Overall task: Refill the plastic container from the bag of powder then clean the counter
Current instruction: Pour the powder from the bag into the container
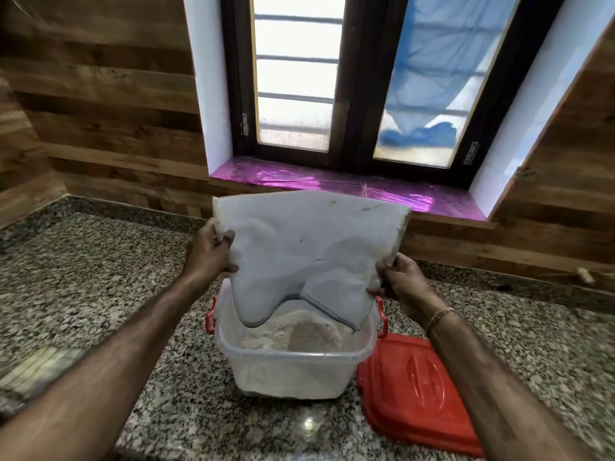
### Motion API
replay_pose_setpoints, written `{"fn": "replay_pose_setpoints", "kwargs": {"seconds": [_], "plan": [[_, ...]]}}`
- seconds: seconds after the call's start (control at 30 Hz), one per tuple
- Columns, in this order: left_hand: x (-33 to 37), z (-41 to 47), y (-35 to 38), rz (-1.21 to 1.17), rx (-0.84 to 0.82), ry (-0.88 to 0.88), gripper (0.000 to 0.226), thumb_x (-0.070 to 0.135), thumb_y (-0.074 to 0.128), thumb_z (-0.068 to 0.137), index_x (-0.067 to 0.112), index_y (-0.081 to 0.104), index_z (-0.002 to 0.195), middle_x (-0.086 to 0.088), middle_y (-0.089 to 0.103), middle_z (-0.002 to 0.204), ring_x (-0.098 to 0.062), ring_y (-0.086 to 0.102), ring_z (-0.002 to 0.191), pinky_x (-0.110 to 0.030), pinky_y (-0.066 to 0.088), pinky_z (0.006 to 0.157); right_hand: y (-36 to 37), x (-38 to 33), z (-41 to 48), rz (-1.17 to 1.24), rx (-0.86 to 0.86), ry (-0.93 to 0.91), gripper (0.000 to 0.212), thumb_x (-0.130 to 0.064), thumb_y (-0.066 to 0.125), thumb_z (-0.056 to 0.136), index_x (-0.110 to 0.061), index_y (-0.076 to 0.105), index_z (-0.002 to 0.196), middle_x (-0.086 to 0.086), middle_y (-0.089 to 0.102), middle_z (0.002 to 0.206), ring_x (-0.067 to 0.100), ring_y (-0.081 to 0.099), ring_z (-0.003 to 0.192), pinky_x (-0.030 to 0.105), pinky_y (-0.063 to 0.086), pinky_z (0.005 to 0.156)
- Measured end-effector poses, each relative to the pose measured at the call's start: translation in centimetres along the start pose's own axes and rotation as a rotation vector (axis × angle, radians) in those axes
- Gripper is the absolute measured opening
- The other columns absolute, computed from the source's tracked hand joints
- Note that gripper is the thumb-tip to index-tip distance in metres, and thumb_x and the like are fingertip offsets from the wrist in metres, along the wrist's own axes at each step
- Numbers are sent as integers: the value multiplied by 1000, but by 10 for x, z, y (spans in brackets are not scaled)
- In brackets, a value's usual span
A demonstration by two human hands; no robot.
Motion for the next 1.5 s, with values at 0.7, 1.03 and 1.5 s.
{"fn": "replay_pose_setpoints", "kwargs": {"seconds": [0.7,1.03,1.5], "plan": [[-11,17,19,-187,-212,-167,14,-1,71,90,10,62,89,-2,72,77,-14,62,67,-20,56,51,0,-11,1,-25,23,50,12,1,59,98,-6,65,91,-1,70,63,4,60,43,18,51,41],[-4,80,-21,-151,-110,-152,16,14,76,90,11,62,97,-5,71,84,-3,61,50,-19,42,39,12,-58,30,-215,134,21,13,-22,70,94,-15,61,87,10,62,76,18,44,53,21,33,38],[-183,172,-263,104,73,-441,21,9,80,85,11,62,74,-8,63,74,-14,54,49,-16,39,38,297,1,72,-303,66,64,25,-11,69,95,-11,61,72,5,54,60,6,46,39,15,34,37]]}}
Point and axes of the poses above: each hand's wrist, its own z-axis towards the middle knuckle, its own y-axis out of the palm, x = y × z, the point moved 9 cm from there along z, towards the middle knuckle
